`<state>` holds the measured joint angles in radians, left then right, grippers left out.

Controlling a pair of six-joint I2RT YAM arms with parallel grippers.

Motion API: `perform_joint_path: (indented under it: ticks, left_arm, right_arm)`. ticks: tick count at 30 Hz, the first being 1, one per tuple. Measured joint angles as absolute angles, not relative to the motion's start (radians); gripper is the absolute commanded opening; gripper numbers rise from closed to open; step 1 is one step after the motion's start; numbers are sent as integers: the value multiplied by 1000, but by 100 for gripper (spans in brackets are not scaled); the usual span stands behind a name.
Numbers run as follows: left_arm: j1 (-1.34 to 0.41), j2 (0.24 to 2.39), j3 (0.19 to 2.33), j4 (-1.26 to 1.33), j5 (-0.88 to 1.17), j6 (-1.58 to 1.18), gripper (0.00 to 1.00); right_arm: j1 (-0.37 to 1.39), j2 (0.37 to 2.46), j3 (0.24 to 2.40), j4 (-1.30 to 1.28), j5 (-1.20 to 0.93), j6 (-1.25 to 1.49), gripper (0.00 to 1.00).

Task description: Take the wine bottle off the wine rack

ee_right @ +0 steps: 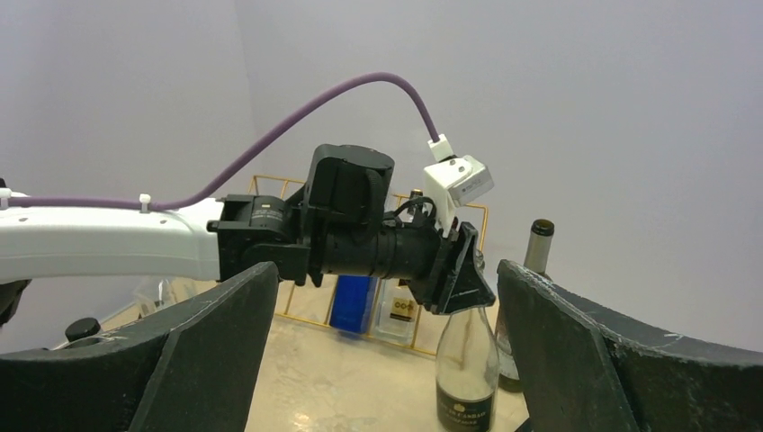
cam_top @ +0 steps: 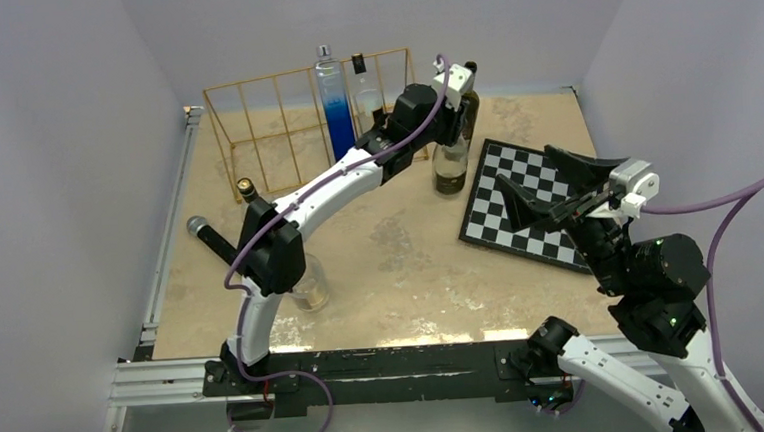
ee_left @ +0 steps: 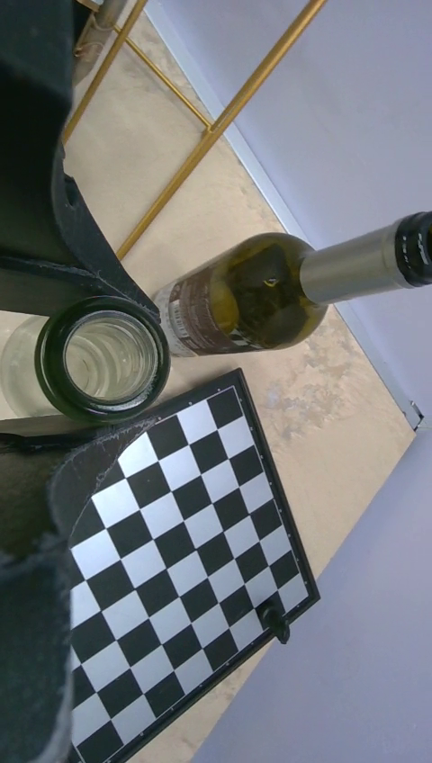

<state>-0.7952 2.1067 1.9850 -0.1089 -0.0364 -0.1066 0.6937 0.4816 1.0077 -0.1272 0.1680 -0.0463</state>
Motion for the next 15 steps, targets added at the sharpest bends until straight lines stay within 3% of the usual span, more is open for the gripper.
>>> perform_joint_path:
  ticks: [3,8,12,15]
  left_arm:
    - [-800,2135,2019,-98,-40,-101,4]
    - [-801,2154,2038,-90,-51,-100,39]
    - [-801,2154,2038,-77,-58,-96,58]
    - [-801,2145,2043,-5,-60,-85,65]
  right_arm:
    - [694,482,1008,-134,176,-47,96]
    - [694,482,1007,-136,194,-52,97]
    - [694,485,1007,-136,197,-52,97]
    - [694,493,1007,-138,198,-53,98]
